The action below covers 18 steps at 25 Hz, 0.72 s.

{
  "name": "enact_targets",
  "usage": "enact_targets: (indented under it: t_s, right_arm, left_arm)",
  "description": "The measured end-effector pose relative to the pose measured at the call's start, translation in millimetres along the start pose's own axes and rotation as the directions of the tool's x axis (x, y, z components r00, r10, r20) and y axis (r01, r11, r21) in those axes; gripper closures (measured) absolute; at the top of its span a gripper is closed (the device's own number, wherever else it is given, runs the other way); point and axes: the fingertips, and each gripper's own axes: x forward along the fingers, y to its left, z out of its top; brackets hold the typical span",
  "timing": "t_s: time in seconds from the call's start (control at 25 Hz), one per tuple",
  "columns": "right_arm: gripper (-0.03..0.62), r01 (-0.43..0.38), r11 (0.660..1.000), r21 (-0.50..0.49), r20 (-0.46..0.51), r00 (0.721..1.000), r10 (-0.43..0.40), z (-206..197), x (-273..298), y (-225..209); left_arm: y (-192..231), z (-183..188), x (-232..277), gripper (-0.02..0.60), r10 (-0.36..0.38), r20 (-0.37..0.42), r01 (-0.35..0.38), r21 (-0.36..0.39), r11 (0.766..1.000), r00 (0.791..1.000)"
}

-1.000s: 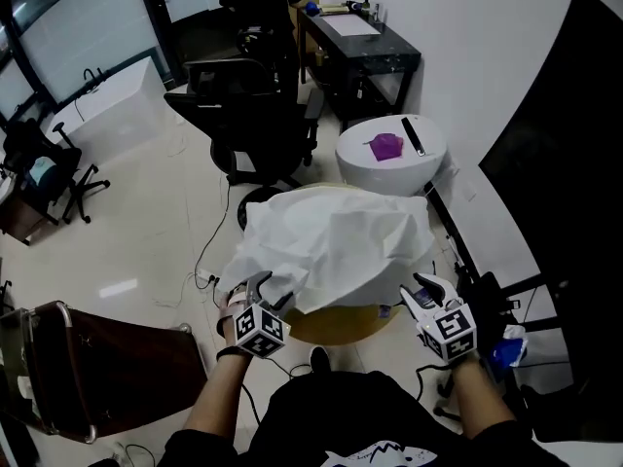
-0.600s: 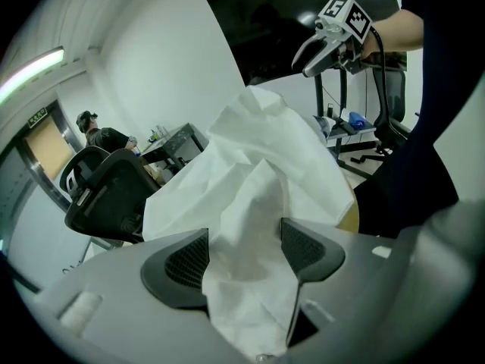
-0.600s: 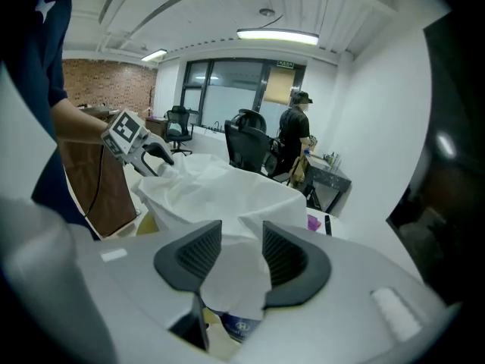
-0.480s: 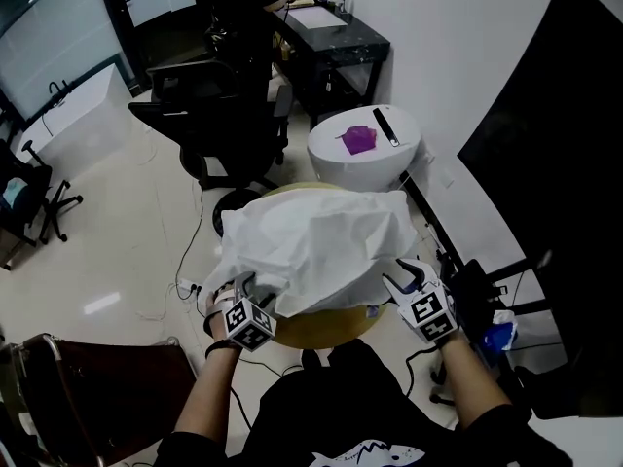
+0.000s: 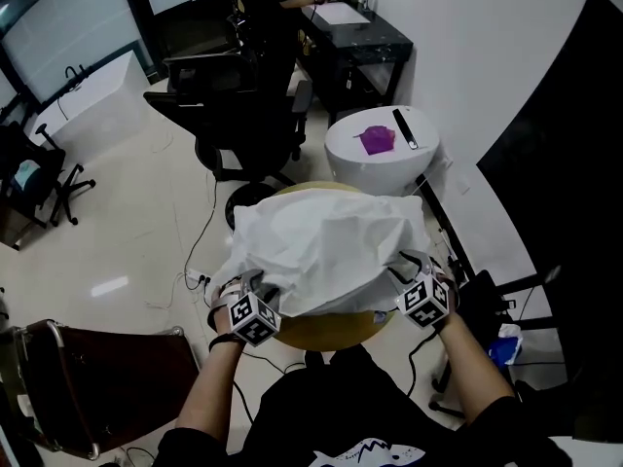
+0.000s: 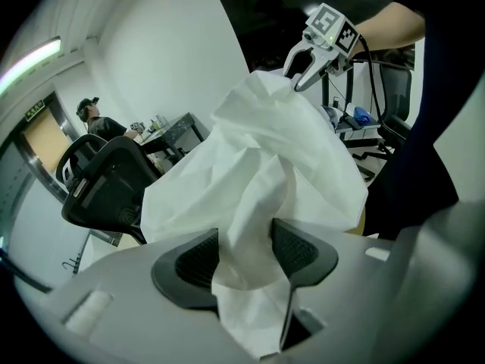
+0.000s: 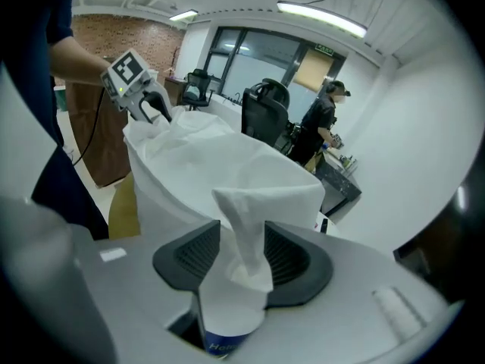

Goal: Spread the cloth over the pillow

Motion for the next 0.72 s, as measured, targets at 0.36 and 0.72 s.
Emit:
enact_targets:
  t_s: [0.36, 0.72]
  right_arm:
    - [0.501, -0.002, 0.999, -0.05, 0.029, 1.0, 0.003, 7.8, 17.1, -1.9]
    - [0.579, 0.063, 0.997, 0.047, 0.161, 0.985, -0.07, 46.1, -11.8, -59.2]
  left_arm:
    - [9.5, -2.5, -15.4, 0.581, 0.02, -0.002, -0.02, -0.013, 1.0, 1.0]
    - [80.0, 12.9, -77.2, 0.581, 0.179, 0.047, -0.178, -0.022, 0.984, 0.983]
